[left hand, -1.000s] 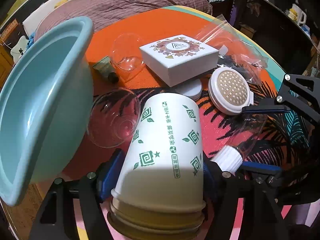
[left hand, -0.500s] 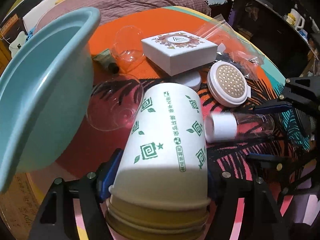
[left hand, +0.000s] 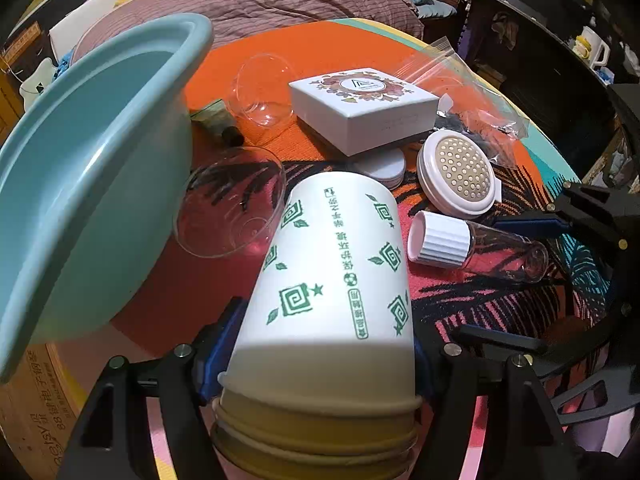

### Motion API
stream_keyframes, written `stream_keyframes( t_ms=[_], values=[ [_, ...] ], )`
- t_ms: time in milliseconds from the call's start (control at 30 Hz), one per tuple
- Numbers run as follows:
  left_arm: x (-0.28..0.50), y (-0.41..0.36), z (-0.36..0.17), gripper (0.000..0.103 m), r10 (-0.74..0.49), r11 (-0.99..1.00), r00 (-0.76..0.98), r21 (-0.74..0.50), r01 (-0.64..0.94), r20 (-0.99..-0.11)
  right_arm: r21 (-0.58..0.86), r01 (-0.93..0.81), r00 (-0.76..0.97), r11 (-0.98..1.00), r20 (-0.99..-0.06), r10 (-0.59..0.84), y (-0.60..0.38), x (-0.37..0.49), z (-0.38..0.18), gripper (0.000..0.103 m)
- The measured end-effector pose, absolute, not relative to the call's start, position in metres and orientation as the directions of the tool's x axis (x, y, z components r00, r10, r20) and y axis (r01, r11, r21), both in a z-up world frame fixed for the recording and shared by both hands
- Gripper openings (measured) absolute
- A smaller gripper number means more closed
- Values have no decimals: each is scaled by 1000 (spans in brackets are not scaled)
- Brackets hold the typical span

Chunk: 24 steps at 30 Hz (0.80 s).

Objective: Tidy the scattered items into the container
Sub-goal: 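Lift the cup stack with the left tool while the right tool lifts the clear bottle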

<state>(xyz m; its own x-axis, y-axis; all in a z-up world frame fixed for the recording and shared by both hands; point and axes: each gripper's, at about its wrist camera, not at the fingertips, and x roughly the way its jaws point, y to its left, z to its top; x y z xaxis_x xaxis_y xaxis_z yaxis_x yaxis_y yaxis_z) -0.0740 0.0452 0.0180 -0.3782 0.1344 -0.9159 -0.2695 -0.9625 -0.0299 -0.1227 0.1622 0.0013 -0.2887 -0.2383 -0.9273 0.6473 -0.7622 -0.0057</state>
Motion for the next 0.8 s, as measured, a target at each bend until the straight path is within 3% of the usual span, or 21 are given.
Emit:
stream_keyframes(
  t_ms=[133,333,467,800],
  values=[
    [-66,45,17,75,131,-962,-382,-24,-273,-915,24,598,-314,-801,-913,-261,166,-127,4,78],
    [-60,48,19,75,137,-958,-380,-25,-287,-915,52,527,-350,-848,-896,-272,180,-132,11,52],
    [-42,48,24,75,145,-954,-392,-24,-297,-909,73,511,-351,-857,-892,-285,185,-134,14,43],
    [-44,58,35,75,154,-954,-422,-23,-298,-893,110,514,-338,-851,-885,-319,183,-126,28,36]
  ],
)
